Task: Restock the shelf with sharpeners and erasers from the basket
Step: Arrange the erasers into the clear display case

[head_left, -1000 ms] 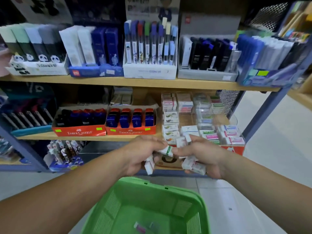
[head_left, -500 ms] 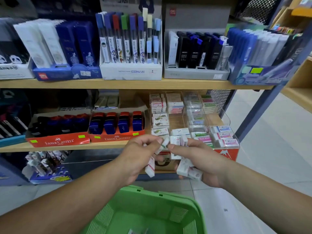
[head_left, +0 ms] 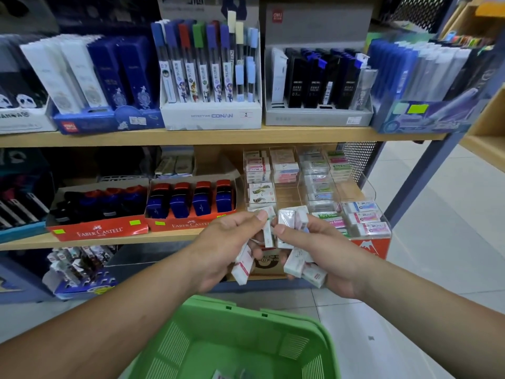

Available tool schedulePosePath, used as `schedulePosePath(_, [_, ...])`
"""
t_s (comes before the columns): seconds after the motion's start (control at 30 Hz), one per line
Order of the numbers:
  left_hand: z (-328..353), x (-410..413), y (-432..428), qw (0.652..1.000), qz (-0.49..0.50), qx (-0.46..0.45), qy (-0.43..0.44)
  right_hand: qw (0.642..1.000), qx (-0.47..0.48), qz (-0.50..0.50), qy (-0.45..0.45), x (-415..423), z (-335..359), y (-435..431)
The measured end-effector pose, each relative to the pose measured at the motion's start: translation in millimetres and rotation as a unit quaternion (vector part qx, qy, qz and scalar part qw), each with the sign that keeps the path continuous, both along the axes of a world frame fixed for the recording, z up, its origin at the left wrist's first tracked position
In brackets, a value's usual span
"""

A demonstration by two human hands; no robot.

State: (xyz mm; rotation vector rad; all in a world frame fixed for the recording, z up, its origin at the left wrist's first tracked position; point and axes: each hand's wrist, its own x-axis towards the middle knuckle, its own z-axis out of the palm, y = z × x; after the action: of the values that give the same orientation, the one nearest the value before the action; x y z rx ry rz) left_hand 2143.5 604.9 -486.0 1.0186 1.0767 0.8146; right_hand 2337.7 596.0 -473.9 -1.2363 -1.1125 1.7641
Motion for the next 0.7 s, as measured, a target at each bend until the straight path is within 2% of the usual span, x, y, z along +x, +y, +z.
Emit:
schedulePosePath(0.17, [0.9, -2.0, -1.6, 0.999, 0.010, 0.009, 0.043, 0.999, -0.004, -0.008, -0.039, 2.0, 2.8, 1.5])
schedulePosePath(0.33, [-0.4, -0.8, 2.5, 0.998, 0.034, -0.005, 0.055, 0.995, -0.052, -0.038, -0.082, 11.5, 1.3, 5.1])
schedulePosePath(0.53, [-0.8, 12.1, 3.9, 0.997, 0.046, 0.000, 0.054, 0.993, -0.070, -0.036, -0.084, 15.7, 0.5, -0.1])
schedulePosePath(0.7, [1.3, 26.9, 8.3, 0.998, 0.033, 0.013, 0.056, 0.995, -0.058, -0.071, -0.036, 27.8, 5.4, -0.5])
